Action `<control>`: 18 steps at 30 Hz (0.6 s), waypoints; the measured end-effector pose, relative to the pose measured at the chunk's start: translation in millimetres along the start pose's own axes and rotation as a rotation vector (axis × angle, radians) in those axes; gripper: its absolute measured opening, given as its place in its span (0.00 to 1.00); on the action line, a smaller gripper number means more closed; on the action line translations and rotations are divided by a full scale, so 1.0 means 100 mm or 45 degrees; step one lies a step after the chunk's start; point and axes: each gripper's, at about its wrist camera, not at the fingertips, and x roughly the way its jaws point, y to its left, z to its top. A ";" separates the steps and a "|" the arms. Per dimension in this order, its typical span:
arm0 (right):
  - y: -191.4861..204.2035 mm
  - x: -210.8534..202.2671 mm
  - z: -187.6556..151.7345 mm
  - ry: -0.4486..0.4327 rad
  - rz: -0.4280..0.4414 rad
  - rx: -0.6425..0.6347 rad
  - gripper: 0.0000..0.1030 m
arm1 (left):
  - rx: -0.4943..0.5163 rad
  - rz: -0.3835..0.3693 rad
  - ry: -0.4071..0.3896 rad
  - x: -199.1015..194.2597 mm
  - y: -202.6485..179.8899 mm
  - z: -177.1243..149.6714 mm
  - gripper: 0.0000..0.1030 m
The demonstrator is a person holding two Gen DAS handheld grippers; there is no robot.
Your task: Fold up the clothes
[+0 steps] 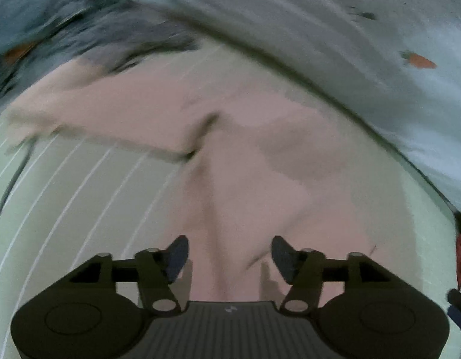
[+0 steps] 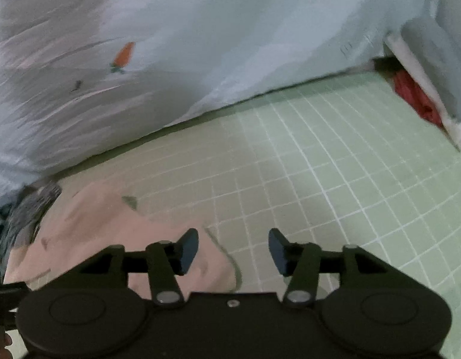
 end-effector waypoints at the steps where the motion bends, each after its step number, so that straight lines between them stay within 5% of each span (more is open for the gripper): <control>1: -0.03 0.07 0.03 0.013 -0.015 0.016 0.56 | 0.035 -0.001 0.004 0.06 -0.10 0.08 0.68; 6: -0.16 0.27 0.07 0.074 -0.063 0.050 0.64 | 0.217 0.054 0.003 0.36 -0.53 0.46 0.82; 11: -0.24 0.36 0.00 0.116 -0.103 0.066 0.65 | 0.295 0.173 0.058 0.72 -0.61 0.63 0.80; 13: -0.25 0.39 0.00 0.124 -0.105 0.070 0.65 | 0.258 0.191 0.076 0.77 -0.51 0.66 0.65; 16: -0.27 0.42 -0.01 0.134 -0.108 0.076 0.65 | 0.190 0.204 0.082 0.78 -0.31 0.68 0.12; 17: -0.27 0.43 -0.01 0.138 -0.109 0.078 0.65 | 0.172 0.218 0.077 0.78 -0.24 0.69 0.00; 18: -0.28 0.44 -0.01 0.142 -0.110 0.080 0.65 | 0.150 0.217 0.058 0.73 -0.16 0.70 0.00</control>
